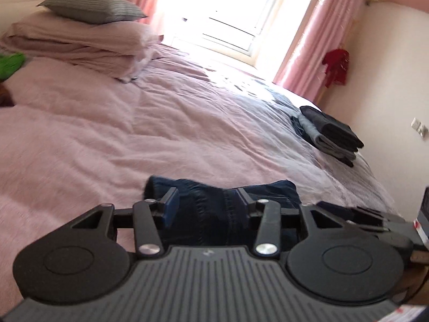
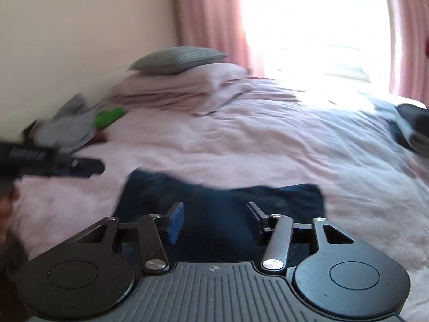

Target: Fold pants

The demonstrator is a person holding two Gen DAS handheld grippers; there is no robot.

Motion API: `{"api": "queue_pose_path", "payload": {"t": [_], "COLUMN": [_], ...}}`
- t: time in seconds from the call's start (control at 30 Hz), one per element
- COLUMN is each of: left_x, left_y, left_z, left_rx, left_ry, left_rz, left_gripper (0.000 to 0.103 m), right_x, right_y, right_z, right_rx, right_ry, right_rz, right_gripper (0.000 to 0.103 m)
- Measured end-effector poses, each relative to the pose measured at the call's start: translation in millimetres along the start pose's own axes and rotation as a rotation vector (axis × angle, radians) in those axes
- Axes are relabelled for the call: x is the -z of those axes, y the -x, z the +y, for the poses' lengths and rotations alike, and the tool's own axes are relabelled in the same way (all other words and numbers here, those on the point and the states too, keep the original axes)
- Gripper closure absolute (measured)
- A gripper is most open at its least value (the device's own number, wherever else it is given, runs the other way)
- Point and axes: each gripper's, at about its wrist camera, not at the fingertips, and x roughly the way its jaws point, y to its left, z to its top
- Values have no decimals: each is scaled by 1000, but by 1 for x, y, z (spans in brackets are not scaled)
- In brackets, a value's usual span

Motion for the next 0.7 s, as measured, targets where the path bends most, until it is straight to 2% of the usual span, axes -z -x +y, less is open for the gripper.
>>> {"api": "queue_pose_path", "payload": {"t": [0.03, 0.1, 0.17, 0.27, 0.33, 0.43, 0.5, 0.6, 0.7], "left_x": [-4, -4, 9, 35, 39, 31, 21, 21, 38], "left_y": [-17, -52, -86, -116, -122, -119, -100, -56, -31], "left_z": [-9, -20, -20, -8, -2, -6, -14, -29, -38], "left_rx": [-5, -46, -131, -206, -215, -236, -240, -198, -158], "left_ry": [-39, -95, -146, -216, -207, -218, -194, -156, -122], "left_rz": [18, 77, 135, 134, 124, 152, 145, 116, 144], "left_gripper": [67, 68, 71, 73, 73, 74, 75, 76, 75], "right_x": [-9, -19, -19, 2, 7, 3, 3, 7, 18], "right_y": [-10, -31, -47, -88, -97, -91, -78, -34, 0], "right_z": [-15, -34, -54, -70, -71, -71, -66, -52, -40], "right_rx": [29, 66, 95, 98, 101, 107, 122, 106, 84], "right_ry": [-33, -62, -77, -53, -23, -24, -19, 9, 11], "right_rz": [4, 11, 58, 181, 180, 193, 168, 118, 119], "right_gripper": [62, 63, 63, 63, 62, 62, 62, 62, 62]}}
